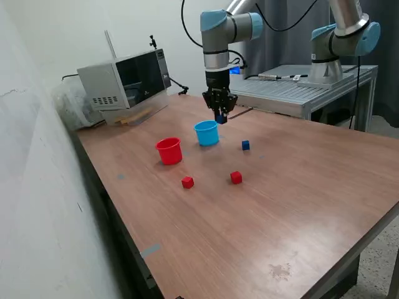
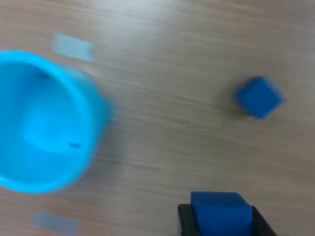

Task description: Place red objects in the red bin, and blue objects in the blue bin.

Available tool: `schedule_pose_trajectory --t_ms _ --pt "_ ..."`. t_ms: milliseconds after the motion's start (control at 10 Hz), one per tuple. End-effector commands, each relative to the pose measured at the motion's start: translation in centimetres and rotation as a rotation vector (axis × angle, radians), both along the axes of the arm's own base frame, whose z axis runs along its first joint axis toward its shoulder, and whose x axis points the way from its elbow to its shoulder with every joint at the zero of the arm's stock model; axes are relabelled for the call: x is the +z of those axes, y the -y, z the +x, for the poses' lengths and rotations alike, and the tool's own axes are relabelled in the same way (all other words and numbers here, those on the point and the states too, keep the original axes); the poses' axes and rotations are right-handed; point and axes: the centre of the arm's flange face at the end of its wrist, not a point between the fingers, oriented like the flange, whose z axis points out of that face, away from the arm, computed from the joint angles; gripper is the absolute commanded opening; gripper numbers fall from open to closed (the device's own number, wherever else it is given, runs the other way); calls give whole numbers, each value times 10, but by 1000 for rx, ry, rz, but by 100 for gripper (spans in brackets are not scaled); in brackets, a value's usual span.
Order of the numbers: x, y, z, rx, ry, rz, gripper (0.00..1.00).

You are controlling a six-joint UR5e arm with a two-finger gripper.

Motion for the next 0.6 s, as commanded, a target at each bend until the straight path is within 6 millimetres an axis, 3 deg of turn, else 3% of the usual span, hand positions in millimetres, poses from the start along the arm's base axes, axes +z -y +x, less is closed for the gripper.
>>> schedule_pose_trajectory --t_ms 0,200,500 --pt "8 -60 -7 -159 -21 18 0" --pt "8 -93 -12 -209 -29 18 0" --pt "-12 -128 -19 -256 -1 33 0"
